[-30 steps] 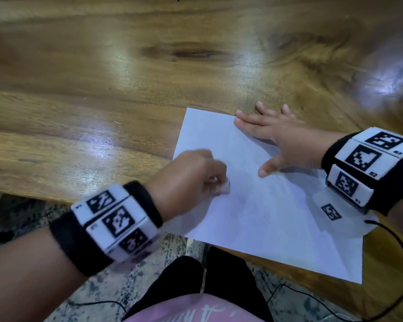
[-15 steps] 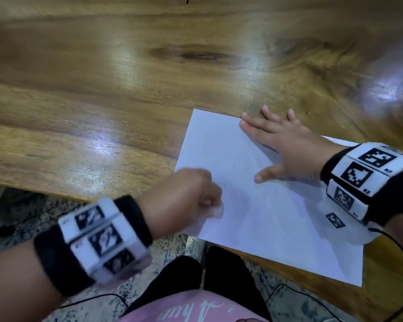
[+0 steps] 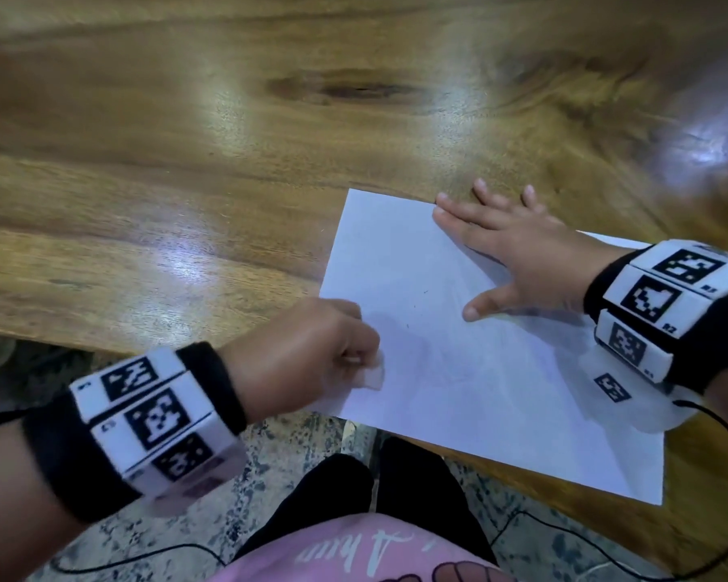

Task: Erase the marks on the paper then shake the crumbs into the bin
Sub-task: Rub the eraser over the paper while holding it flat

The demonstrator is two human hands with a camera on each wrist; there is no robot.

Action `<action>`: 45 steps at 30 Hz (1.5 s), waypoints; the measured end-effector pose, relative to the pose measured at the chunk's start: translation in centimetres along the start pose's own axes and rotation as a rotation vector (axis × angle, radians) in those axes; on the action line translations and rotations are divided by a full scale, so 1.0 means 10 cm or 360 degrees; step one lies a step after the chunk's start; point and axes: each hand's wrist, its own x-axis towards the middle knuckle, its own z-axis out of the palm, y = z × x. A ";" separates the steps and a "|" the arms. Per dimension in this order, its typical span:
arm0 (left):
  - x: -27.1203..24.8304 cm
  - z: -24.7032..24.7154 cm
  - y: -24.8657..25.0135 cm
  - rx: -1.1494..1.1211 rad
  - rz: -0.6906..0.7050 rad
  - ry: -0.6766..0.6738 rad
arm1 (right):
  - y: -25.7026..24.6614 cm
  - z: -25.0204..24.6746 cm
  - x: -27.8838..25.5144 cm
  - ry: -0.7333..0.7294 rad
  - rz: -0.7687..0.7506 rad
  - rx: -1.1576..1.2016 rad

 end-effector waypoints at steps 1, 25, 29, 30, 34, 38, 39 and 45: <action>0.08 -0.05 -0.01 0.0017 0.0000 0.0087 | 0.00 0.00 0.00 0.0004 -0.0002 0.0004; 0.02 0.10 0.13 -0.0157 -0.0019 -0.0096 | 0.01 0.01 0.00 0.0045 0.0019 0.0054; 0.47 -0.10 0.21 -0.0025 0.0072 0.0227 | -0.01 0.01 -0.01 0.0053 0.0020 0.0045; 0.56 -0.11 0.22 -0.0011 0.0067 0.0279 | -0.01 0.00 -0.01 0.0055 0.0016 0.0045; 0.37 0.07 0.22 -0.0024 0.0125 0.0152 | -0.01 0.00 -0.01 0.0059 0.0022 0.0025; 0.10 0.17 0.22 -0.0090 0.0073 -0.0139 | -0.01 0.01 0.00 0.0059 0.0020 0.0025; 0.18 0.12 0.22 -0.0099 0.0076 -0.0087 | -0.01 0.01 0.00 0.0058 0.0021 0.0020; 0.85 -0.22 0.24 0.0079 -0.0096 0.0346 | 0.00 0.02 0.00 0.0080 0.0007 0.0055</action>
